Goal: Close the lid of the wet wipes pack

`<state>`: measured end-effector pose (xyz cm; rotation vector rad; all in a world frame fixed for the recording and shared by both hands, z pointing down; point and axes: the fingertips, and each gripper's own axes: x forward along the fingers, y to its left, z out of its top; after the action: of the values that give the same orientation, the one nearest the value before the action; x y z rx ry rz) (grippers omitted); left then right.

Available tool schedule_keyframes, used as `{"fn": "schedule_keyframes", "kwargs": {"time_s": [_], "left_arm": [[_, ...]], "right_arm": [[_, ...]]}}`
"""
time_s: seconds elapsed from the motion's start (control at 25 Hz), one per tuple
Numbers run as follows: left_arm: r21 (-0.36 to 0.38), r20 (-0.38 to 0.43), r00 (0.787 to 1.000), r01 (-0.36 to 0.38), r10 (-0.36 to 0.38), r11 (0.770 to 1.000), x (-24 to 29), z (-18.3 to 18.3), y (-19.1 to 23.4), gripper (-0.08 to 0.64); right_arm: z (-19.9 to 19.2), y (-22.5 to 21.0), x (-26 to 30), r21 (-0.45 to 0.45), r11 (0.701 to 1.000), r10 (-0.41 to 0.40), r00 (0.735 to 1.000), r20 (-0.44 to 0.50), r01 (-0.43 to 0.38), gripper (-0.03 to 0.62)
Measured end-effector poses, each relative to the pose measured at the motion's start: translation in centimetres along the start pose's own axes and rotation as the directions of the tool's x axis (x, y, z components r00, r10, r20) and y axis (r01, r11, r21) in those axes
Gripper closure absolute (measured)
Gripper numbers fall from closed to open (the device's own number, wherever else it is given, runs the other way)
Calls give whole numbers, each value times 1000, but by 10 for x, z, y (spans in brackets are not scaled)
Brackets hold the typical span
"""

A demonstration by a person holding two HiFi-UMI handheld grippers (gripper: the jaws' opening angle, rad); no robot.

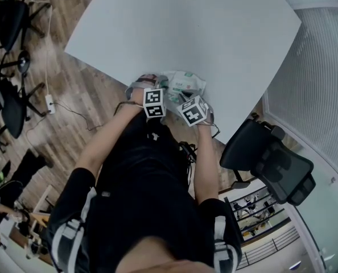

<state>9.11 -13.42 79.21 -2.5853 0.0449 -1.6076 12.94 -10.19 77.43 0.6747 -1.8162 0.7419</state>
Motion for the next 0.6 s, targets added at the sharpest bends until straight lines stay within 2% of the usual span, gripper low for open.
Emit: {"fn": "schedule_keyframes", "kwargs": {"time_s": [0.36, 0.52, 0.6], "left_arm": [[1, 9, 1000, 4, -4, 1000, 0, -1, -4, 410], [-5, 13, 1000, -4, 4, 1000, 2, 0, -3, 410], [-31, 24, 1000, -7, 7, 1000, 1, 0, -3, 413]], "right_arm": [[-5, -1, 7, -1, 998, -57, 998, -5, 57, 548], [-6, -4, 6, 19, 999, -48, 999, 6, 48, 546], [-5, -4, 4, 39, 999, -36, 999, 19, 35, 546]]}}
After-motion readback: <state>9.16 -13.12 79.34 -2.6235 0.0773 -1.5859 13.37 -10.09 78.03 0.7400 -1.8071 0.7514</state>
